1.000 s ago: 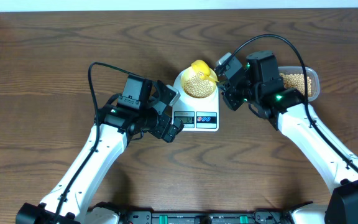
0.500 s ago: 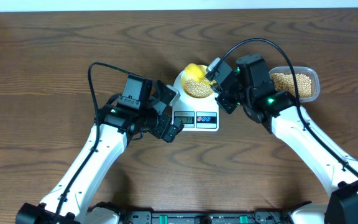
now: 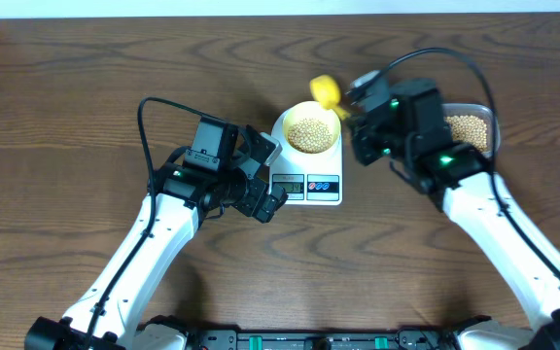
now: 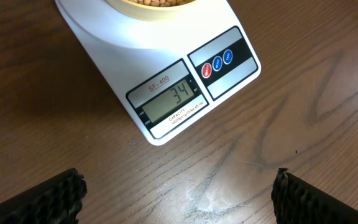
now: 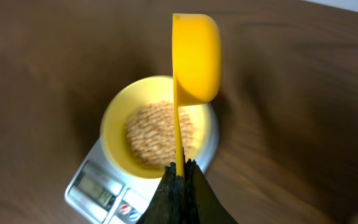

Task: Scoop item into bowl and weigh 50g on scale
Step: 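Return the scoop with the right gripper into the soybean tub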

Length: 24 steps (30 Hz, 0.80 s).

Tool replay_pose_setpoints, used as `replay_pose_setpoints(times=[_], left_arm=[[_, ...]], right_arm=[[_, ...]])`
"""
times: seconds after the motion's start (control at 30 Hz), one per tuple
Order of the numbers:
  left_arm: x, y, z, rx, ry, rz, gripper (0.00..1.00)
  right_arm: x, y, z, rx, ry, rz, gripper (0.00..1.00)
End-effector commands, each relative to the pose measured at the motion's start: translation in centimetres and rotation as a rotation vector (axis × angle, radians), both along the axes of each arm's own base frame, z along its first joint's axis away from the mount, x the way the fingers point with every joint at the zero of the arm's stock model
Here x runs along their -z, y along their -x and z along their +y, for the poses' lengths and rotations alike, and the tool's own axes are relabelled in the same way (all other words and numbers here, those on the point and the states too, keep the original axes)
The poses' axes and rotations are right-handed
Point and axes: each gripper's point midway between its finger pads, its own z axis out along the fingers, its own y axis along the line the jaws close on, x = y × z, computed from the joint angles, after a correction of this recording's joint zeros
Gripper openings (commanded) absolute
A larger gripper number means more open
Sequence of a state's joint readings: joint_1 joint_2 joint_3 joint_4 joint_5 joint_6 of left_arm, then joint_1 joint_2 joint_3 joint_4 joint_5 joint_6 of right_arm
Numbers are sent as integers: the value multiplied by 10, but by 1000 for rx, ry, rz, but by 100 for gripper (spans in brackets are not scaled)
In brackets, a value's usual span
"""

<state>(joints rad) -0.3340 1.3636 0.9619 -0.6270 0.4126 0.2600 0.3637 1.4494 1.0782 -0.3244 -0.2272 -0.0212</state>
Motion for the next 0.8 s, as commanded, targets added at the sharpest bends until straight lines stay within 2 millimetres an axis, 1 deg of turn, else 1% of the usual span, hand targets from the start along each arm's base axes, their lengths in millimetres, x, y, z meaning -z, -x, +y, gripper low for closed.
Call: replay_pose_setpoints(times=[0.0,0.1,0.13,0.17,0.2,0.27,0.33,0.43,0.47,0.53,0.63,0.77], left_arm=[[3,-1,2,1,-13,1,98],[3,-1,2,1,-13,1,98],[3,-1,2,1,-13,1,98],[3,-1,2,1,-13,1,98],[3,-1,2,1,-13,1,98],[3,-1,2,1,-13,1,98],[3,-1,2,1,-13,1,98],[3,-1,2,1,-13,1,98],[3,-1,2,1,-13,1,98],[3,-1,2,1,-13,1,98],[3,-1,2,1,-12,0,98],[3,-1,2,1,-13,0,98]], right_arm=[[-38,-16,-45,183,-111,-31,1],[-46,-19,-83,267,-122,-39,1],[-47,-18,-107,326,-117,-27,1],[-45,-16,-121,359,-113,-14,1],[-42,-14,-134,394,-107,6,1],[-33,-8,-154,448,-86,48,1],[-18,2,-178,510,-15,101,1],[-5,13,-206,607,95,143,1],[-2,17,-213,631,138,151,1],[2,20,-218,632,180,163,1],[12,25,-217,623,195,207,1],[31,30,-217,616,213,280,1]])
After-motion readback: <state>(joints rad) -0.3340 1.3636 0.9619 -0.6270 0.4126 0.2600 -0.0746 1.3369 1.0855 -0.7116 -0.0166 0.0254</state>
